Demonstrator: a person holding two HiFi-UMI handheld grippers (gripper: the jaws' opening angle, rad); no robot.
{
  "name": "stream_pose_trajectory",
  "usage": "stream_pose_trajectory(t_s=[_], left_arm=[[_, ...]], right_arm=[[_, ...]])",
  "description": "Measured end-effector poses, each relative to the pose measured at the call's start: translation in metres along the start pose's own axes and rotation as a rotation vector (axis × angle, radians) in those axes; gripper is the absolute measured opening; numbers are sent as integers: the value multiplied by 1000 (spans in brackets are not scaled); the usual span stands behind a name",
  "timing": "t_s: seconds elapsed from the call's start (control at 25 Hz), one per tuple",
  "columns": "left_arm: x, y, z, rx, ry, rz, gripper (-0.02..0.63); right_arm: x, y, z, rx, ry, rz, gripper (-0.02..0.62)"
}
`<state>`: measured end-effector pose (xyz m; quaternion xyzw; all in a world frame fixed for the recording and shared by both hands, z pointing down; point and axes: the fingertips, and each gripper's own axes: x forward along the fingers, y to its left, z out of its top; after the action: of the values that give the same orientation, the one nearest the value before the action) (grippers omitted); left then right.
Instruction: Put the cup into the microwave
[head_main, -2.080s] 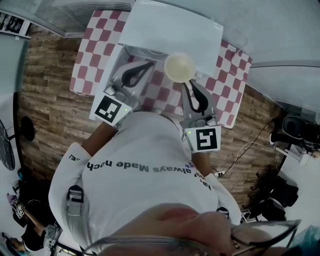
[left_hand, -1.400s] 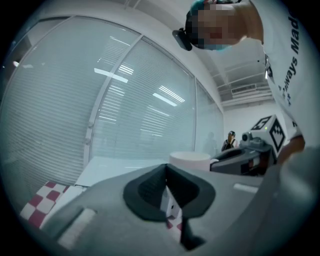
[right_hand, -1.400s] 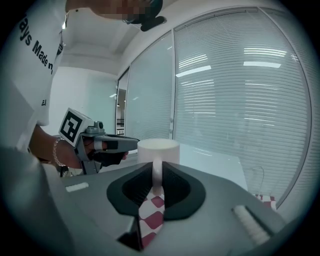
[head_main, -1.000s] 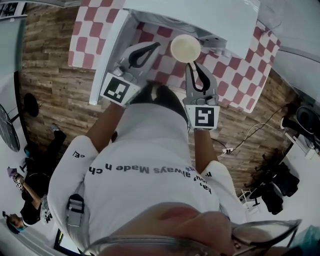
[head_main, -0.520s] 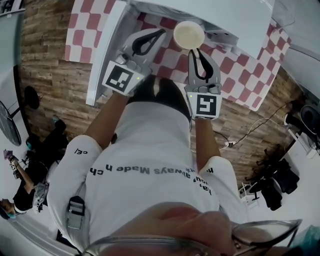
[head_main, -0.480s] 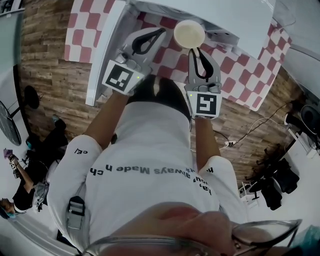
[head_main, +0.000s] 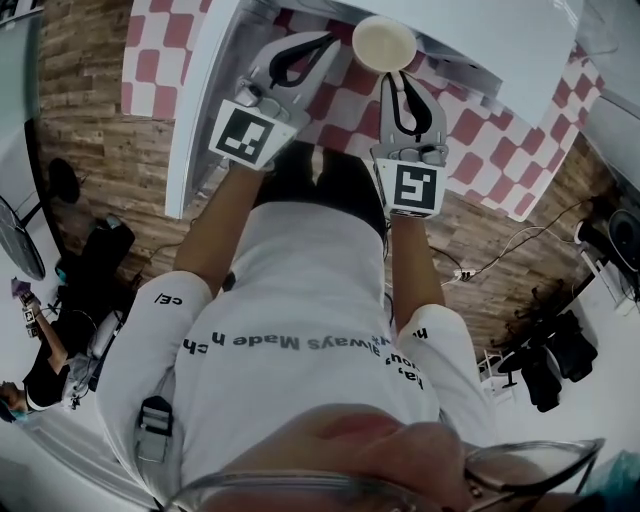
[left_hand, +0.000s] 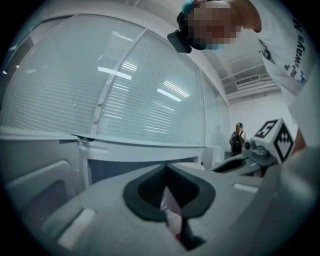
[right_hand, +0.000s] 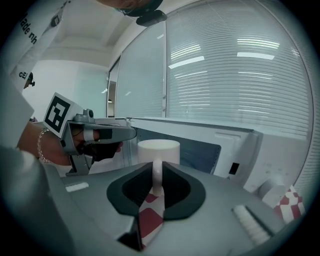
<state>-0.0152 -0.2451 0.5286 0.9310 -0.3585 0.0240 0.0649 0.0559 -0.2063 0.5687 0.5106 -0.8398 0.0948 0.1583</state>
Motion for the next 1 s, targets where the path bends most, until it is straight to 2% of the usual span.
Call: stream_pose_trajectory(t_s=[0.4, 1.0], left_arm=[[24, 20, -27, 2, 9, 8, 3], [56, 44, -55, 14, 14, 23, 3]], right_arm=[[41, -14, -22, -3, 4, -14, 44], [94, -35, -29, 21, -12, -53, 44]])
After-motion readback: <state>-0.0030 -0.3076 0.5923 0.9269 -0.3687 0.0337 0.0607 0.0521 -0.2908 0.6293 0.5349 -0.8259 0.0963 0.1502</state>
